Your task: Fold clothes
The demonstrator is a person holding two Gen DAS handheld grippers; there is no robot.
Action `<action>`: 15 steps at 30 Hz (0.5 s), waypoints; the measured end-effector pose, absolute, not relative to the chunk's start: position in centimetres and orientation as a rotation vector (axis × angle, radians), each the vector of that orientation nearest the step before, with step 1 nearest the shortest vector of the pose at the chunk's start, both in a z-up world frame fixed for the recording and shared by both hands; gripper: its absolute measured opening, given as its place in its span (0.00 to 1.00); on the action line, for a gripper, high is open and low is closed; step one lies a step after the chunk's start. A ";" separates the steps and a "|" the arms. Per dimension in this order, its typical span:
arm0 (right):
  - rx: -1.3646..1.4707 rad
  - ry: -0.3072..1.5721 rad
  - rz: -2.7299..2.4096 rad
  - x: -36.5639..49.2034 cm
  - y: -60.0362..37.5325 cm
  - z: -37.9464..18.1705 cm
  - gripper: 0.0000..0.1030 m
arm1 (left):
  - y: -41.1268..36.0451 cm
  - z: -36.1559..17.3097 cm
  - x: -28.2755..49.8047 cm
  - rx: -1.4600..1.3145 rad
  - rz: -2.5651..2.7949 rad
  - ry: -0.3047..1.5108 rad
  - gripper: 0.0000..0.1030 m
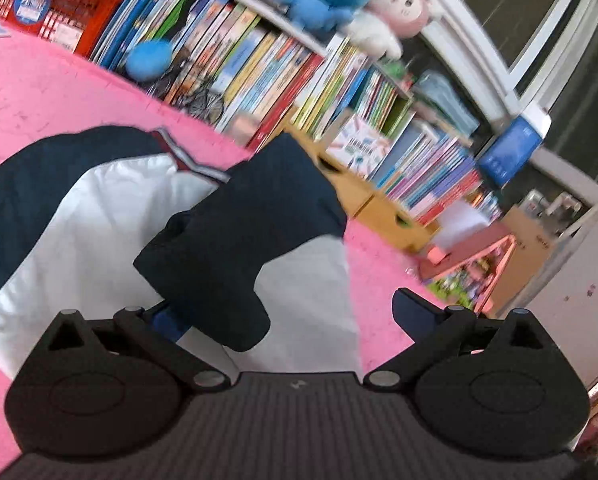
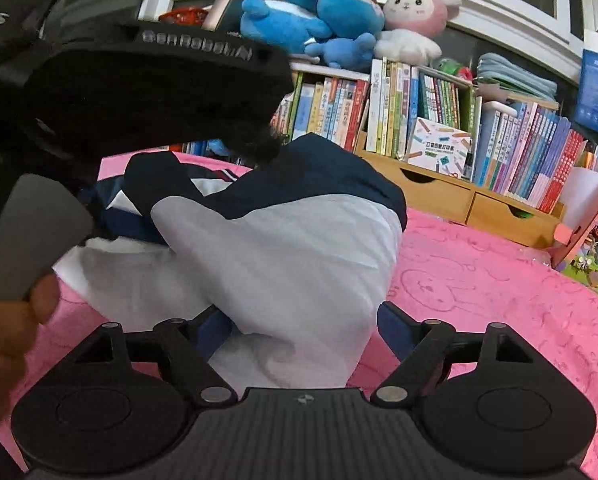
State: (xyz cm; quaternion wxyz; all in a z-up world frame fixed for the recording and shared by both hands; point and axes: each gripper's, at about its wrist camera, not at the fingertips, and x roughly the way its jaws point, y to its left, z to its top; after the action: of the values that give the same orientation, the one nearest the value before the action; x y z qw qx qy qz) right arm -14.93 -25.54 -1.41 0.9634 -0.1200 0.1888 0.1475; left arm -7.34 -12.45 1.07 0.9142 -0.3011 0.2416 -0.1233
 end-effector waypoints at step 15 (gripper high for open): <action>-0.033 0.466 0.319 -13.8 -28.2 -1.3 0.84 | -10.3 4.1 -5.1 -0.604 -0.300 0.526 0.19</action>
State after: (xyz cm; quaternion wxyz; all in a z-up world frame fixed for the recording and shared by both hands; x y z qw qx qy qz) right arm -13.75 -28.25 -1.30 0.9603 -0.0161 0.2300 0.1572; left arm -5.08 -10.29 4.07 0.9099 -0.2930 0.2550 -0.1456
